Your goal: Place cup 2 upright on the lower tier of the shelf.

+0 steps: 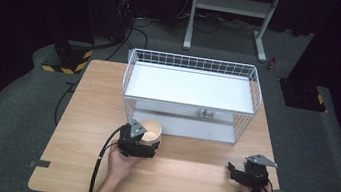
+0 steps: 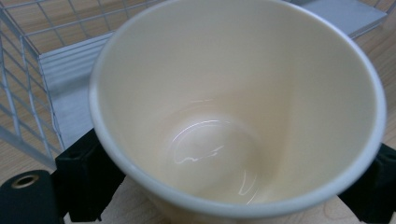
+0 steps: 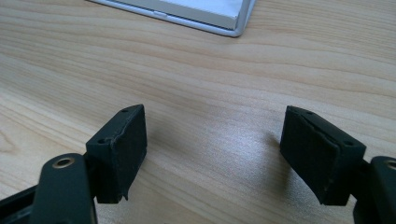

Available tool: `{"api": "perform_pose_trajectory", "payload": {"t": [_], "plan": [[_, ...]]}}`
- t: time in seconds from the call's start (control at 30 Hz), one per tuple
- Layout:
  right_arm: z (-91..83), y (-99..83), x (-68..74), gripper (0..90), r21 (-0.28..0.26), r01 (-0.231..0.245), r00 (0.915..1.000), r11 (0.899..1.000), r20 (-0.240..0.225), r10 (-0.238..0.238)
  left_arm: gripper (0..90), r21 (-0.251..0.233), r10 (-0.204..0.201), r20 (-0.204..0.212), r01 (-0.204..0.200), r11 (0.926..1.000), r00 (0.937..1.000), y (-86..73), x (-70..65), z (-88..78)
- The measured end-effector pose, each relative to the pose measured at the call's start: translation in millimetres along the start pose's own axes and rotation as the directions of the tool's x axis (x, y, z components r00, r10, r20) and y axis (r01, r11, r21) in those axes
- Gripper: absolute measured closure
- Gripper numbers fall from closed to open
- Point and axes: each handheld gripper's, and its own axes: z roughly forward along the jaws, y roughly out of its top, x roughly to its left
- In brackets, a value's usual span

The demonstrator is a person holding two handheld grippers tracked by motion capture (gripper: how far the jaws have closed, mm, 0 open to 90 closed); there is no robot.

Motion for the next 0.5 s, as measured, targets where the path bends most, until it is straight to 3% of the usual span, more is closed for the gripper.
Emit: {"api": "perform_pose_trajectory", "payload": {"t": [0.07,0.5], "plan": [[0.0,0.0,0.0,22.8,0.0,0.0,1.0,1.0,0.0,0.0,8.9,-0.001,-0.018,0.01,0.018,0.9998,0.9998,1.2,1.1,1.1],[-0.1,0.0,0.1,22.5,0.001,-0.001,1.0,1.0,0.001,0.001,8.9,0.008,-0.01,0.005,0.01,0.9999,0.9999,13.7,-0.9,8.1]]}}
